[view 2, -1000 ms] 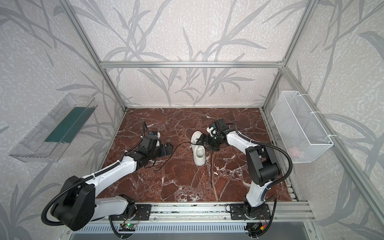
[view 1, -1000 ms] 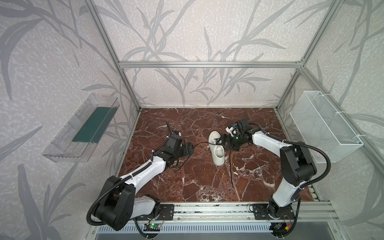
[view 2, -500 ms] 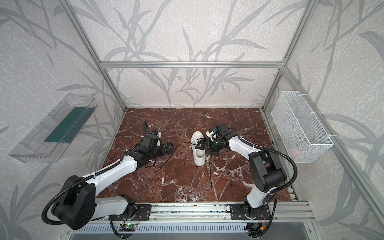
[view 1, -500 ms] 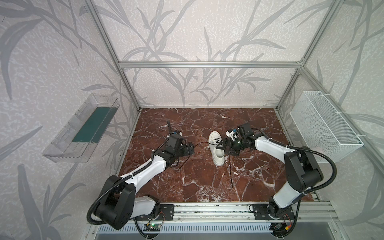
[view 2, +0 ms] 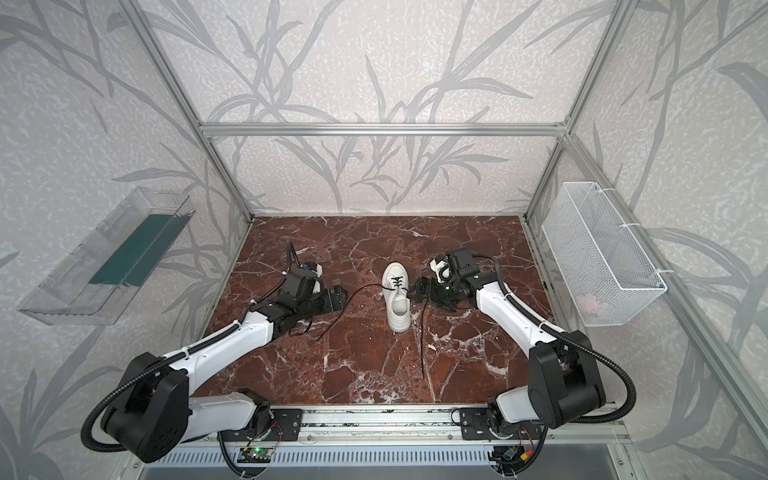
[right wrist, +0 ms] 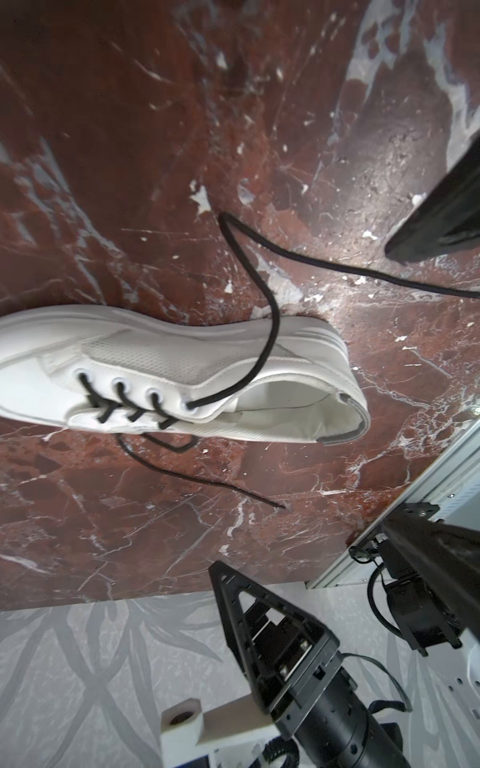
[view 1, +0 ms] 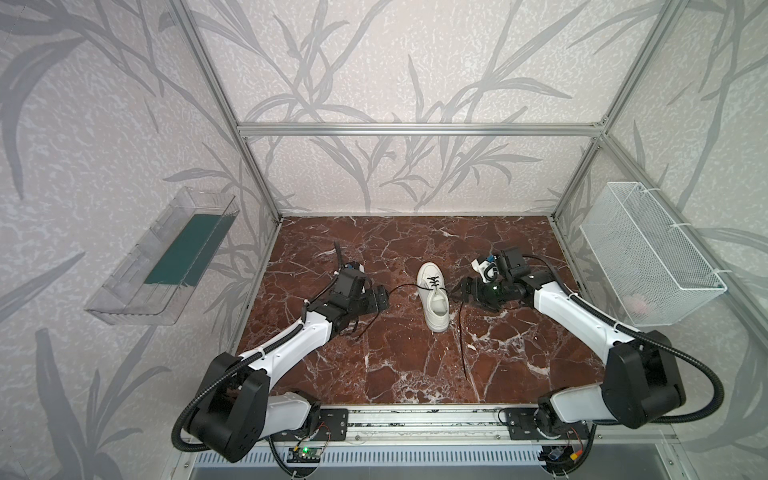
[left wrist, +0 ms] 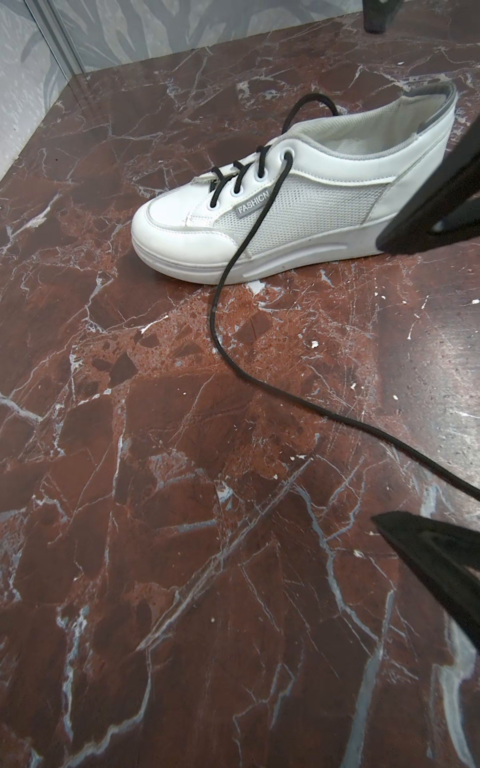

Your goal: Tie the shoes

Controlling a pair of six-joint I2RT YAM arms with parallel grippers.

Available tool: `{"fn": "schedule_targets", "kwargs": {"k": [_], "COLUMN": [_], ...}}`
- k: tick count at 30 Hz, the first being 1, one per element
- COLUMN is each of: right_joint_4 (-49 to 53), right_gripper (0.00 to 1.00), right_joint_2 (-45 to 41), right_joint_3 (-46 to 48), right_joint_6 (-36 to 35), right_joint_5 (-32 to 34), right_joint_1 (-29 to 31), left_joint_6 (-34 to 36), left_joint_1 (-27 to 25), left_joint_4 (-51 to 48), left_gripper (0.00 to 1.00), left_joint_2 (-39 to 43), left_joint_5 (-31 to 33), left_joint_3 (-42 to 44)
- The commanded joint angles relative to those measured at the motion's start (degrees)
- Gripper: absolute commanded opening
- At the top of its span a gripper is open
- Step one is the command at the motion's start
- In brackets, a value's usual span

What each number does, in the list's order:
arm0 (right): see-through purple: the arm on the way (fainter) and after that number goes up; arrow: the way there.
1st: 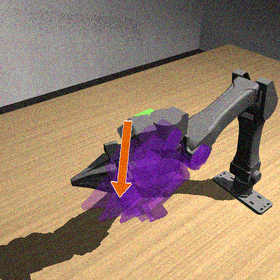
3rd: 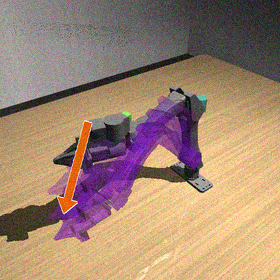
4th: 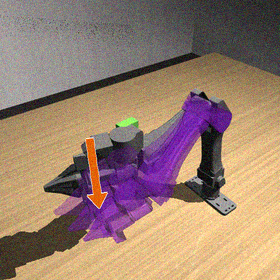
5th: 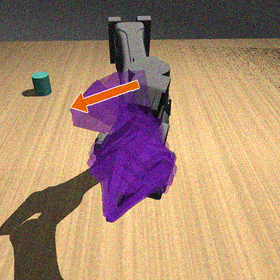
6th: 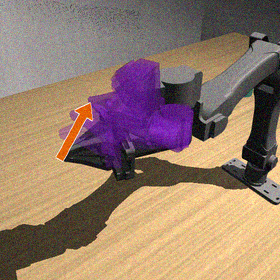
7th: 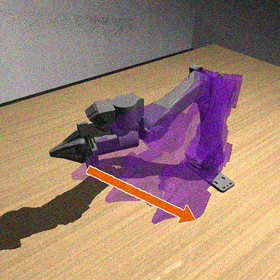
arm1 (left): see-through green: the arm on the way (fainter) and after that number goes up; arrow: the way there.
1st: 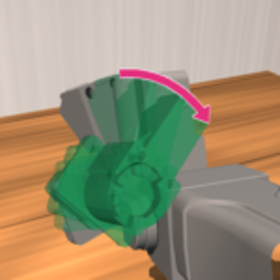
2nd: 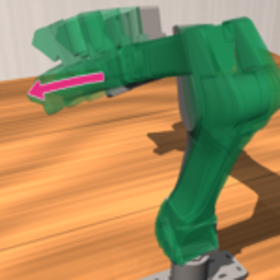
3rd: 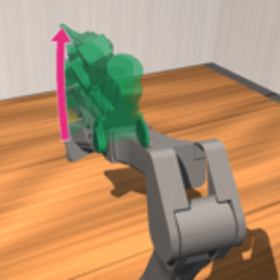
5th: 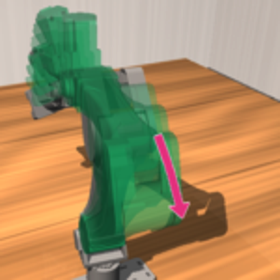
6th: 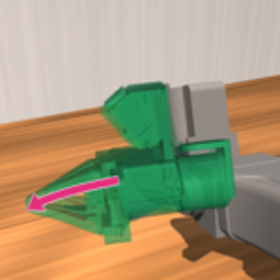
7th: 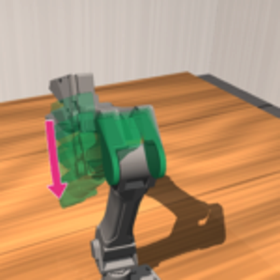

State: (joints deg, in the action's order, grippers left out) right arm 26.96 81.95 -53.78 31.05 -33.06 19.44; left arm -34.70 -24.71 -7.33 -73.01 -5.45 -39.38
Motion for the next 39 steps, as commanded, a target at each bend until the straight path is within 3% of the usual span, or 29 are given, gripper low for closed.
{"fn": "schedule_targets", "kwargs": {"k": [1, 13, 21, 29, 35, 39], "right_joint_4": [-4.6, -14.9, -12.7, 12.1, 21.9, 25.1], "right_gripper": [0.95, 0.95, 0.92, 0.83, 0.62, 0.51], "right_joint_2": [1.1, 8.9, 8.8, 2.1, 2.1, 1.7], "right_joint_3": [2.2, 1.4, 0.4, -4.8, -4.9, -4.2], "right_joint_6": [2.7, 8.6, 7.7, -5.4, -8.1, -8.3], "right_joint_5": [-4.7, -9.4, -9.3, 9.3, 22.9, 27.1], "right_joint_1": [1.2, 5.6, 5.8, 5.8, 7.0, 9.8], "left_joint_6": [-0.8, -0.8, -0.4, 0.1, 0.5, 1.3], "left_joint_1": [-0.3, -0.3, -0.3, -0.3, -0.3, -0.3], "left_joint_4": [-0.9, -0.7, -0.8, -1.7, -1.2, -1.7], "left_gripper": [0.98, 0.98, 0.98, 0.98, 0.98, 0.98], "left_joint_2": [0.7, 0.9, 0.6, 0.7, 0.0, -0.6], "left_joint_5": [0.2, 0.0, -0.4, -1.2, -1.3, -1.8], "left_joint_3": [-1.2, -0.8, -1.0, -1.4, -1.3, -2.1]}}
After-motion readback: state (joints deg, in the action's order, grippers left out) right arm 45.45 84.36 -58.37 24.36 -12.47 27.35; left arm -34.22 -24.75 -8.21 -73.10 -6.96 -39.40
